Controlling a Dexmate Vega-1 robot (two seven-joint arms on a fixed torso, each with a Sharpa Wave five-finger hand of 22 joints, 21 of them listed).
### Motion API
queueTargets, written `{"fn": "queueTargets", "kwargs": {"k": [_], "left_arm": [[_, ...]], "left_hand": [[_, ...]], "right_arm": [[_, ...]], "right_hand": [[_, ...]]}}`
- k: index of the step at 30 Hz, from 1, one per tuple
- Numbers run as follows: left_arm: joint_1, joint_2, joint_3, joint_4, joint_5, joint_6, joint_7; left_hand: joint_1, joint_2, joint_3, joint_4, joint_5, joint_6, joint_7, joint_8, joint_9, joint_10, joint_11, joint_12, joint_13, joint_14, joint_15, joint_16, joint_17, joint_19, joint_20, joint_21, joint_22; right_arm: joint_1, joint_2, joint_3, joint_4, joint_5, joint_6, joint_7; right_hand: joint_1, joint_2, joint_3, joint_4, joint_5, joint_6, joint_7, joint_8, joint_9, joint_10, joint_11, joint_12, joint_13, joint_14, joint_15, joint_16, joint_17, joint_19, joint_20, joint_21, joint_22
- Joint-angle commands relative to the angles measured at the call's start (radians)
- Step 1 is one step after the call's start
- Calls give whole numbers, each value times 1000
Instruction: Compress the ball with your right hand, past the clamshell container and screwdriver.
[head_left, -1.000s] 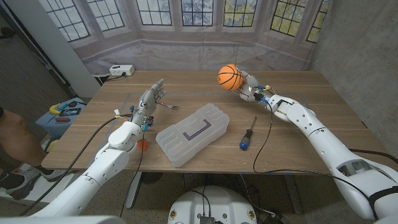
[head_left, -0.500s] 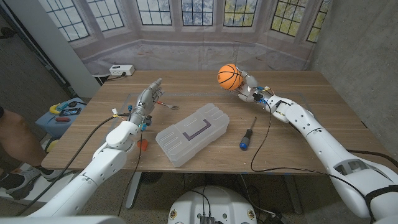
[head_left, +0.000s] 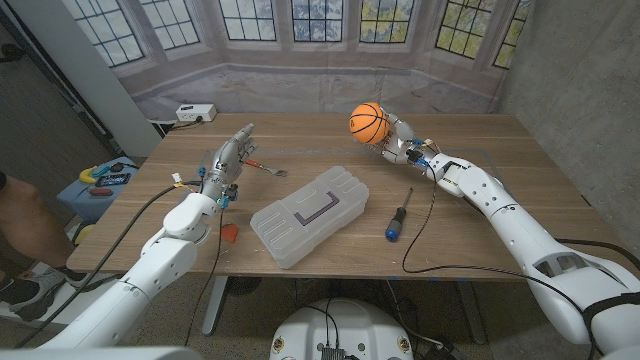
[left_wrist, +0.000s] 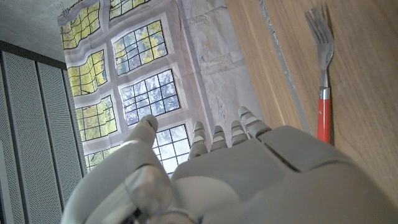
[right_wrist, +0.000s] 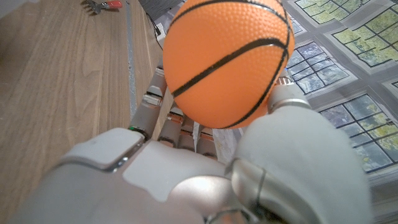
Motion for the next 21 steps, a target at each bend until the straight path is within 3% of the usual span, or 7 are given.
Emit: {"fn": "queueTargets", "kwargs": {"k": [1,21], "left_arm": [[3,13,-11,-11,7,4,0],[5,28,-10,-28,20,15,-4]], "left_hand": [[-7,0,4,-5,9,8,-3,0,2,3,3,5,2,3,8,1,1,4,6,-1,5],[-9,-3,5,-10,10,16,0,1,2,3,4,5,2,2,8,1,1,3,6,-1,5]], "right_arm": [[-2,-2,6,7,3,-6,18],[-17,-21,22,-2,23,-31,36]], "right_hand": [[-11,-1,-4,3,8,-7,1,-6,2,-6,0,-5,2,-3,1,-4,1,-1,2,-5,2],[-28,1,-7,4,9,-26,0,-22,2,-35,19,-15,2,-27,23,-24,1,-10,14,-10,1]]}}
